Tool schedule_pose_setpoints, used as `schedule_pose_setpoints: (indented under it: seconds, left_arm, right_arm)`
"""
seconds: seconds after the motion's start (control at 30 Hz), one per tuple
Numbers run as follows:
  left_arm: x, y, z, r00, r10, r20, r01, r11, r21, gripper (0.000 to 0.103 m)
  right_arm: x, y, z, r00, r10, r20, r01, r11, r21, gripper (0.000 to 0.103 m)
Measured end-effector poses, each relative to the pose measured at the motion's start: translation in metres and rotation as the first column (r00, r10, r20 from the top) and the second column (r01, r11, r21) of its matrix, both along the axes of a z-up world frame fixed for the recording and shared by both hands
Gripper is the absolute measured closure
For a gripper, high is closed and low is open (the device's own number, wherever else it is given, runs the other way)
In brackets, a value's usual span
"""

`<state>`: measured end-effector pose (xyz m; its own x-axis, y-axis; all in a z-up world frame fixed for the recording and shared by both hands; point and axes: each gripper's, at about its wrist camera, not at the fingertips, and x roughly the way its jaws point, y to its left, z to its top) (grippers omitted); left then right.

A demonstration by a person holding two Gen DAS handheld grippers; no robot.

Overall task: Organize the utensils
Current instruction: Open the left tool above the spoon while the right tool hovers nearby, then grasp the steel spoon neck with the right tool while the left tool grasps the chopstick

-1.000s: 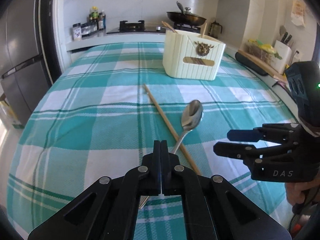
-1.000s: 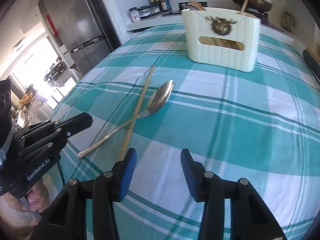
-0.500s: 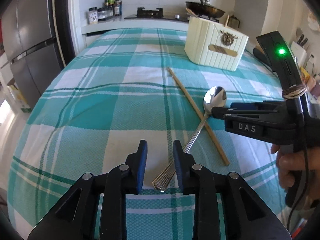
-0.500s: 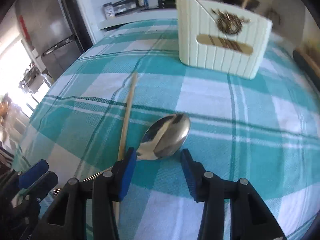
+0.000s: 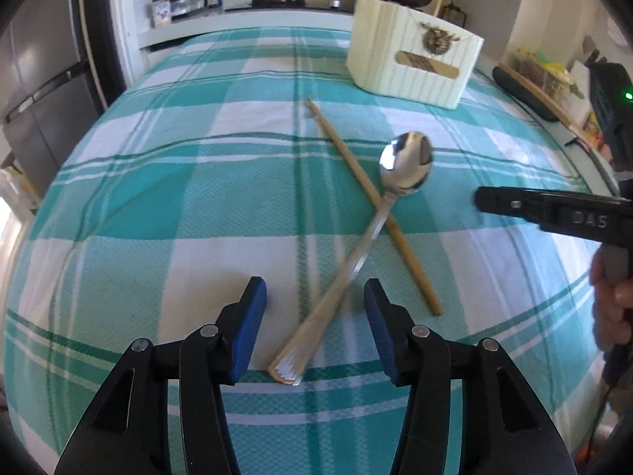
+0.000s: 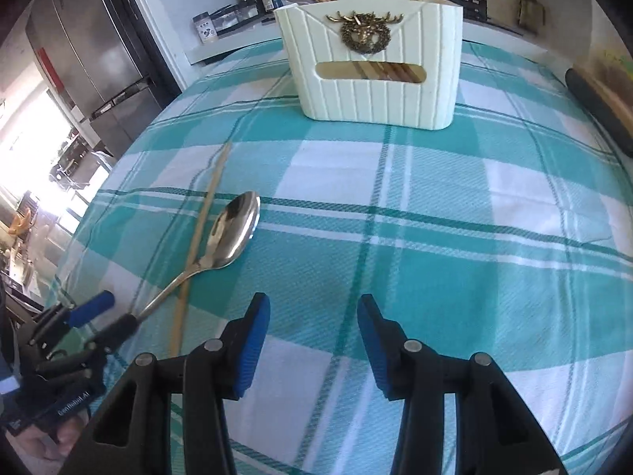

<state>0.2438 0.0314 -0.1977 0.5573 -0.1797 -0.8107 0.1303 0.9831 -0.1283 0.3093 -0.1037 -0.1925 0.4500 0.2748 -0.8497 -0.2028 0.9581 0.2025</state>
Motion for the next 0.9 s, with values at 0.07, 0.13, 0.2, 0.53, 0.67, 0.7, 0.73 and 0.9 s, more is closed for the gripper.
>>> schedule_pose_setpoints:
  seconds: [0.07, 0.13, 0.2, 0.53, 0.67, 0.7, 0.73, 0.9]
  left_arm:
    - [-0.004, -0.013, 0.001, 0.997, -0.076, -0.015, 0.074, 0.994, -0.077, 0.049]
    - [-0.008, -0.019, 0.001, 0.992, -0.12, -0.024, 0.115, 0.981, -0.159, 0.049]
    - [-0.01, -0.019, 0.0, 0.989, -0.145, -0.034, 0.133, 0.964, -0.23, 0.049]
    - [-0.023, 0.016, 0.014, 0.998, -0.053, -0.018, 0.046, 0.96, -0.276, 0.049]
    - [-0.023, 0.022, 0.016, 1.0, -0.024, -0.009, 0.02, 0.962, -0.273, 0.049]
    - [-0.023, 0.025, 0.017, 1.0, -0.01, -0.005, 0.008, 0.962, -0.272, 0.049]
    - [-0.023, 0.028, 0.018, 1.0, 0.008, -0.003, -0.009, 0.961, -0.275, 0.049]
    - [-0.019, 0.044, 0.023, 0.997, 0.078, 0.007, -0.073, 0.962, -0.265, 0.048]
  right_arm:
    - [0.002, 0.015, -0.004, 1.0, 0.018, -0.005, -0.018, 1.0, 0.023, 0.056]
    - [0.007, 0.025, -0.006, 1.0, 0.013, -0.017, -0.012, 0.999, 0.043, 0.056]
    - [0.013, 0.035, -0.004, 1.0, -0.014, -0.025, 0.016, 0.996, 0.084, 0.056]
    - [0.023, 0.092, -0.014, 0.998, 0.051, 0.023, -0.049, 0.996, -0.08, 0.058]
    - [0.015, 0.086, -0.015, 0.995, 0.088, 0.044, -0.083, 0.991, -0.108, 0.059]
    - [0.014, 0.086, -0.015, 0.994, 0.1, 0.052, -0.093, 0.988, -0.122, 0.057]
    - [0.013, 0.087, -0.016, 0.992, 0.11, 0.055, -0.102, 0.986, -0.132, 0.056]
    - [0.004, 0.099, -0.017, 0.985, 0.154, 0.082, -0.133, 0.967, -0.218, 0.054]
